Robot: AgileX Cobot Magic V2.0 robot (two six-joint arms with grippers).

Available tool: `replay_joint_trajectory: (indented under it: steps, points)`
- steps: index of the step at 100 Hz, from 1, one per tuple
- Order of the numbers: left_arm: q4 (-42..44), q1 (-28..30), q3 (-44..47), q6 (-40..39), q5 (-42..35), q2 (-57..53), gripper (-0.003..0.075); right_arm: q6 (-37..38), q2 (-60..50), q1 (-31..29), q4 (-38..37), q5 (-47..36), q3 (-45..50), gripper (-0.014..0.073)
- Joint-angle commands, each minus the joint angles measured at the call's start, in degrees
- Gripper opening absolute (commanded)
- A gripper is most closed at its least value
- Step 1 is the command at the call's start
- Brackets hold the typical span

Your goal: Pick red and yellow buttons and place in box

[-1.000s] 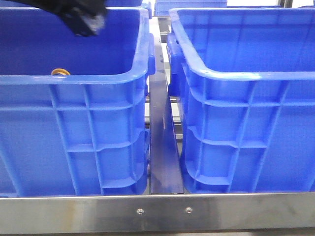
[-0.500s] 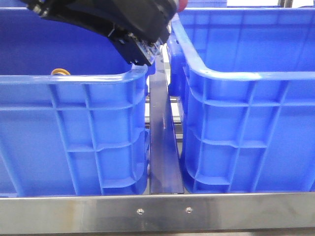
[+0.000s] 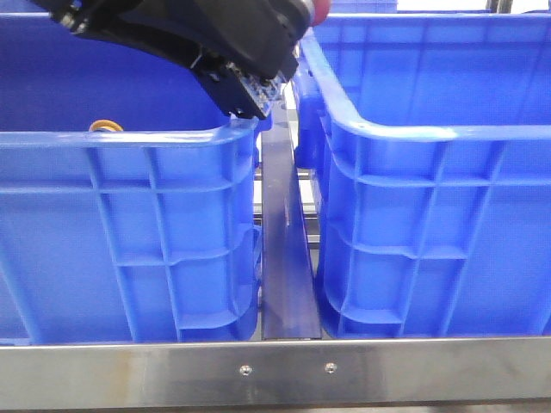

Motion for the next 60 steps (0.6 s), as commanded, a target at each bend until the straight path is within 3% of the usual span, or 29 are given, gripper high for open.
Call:
replay_joint_trajectory:
  steps: [1,14,21,47,60]
  points:
    - [-0.53,-0.47,-1.71,-0.21,-3.99,-1.33,0.0115,-0.04,4.93,-0.13,0.09,-0.69,-5.20,-0.0102]
    - [-0.53,-0.47,-1.71,-0.21,-3.91,-1.33,0.0115,-1.02,11.18,-0.13,0.15,1.88,-9.92,-0.0092]
    - [-0.53,-0.47,-1.71,-0.21,-3.91,-1.33,0.0115,-1.02,14.67,-0.13,0.25,3.91,-12.91,-0.0038]
    - [-0.53,-0.47,-1.71,-0.21,-3.91,-1.33,0.0115,-1.13,26.07,-0.13,3.65,9.14,-23.02,0.0372]
    - [-0.53,-0.47,-1.71,-0.21,-3.91,-1.33,0.0115,-2.12,30.76,-0.09,8.58,11.66,-26.97,0.0454]
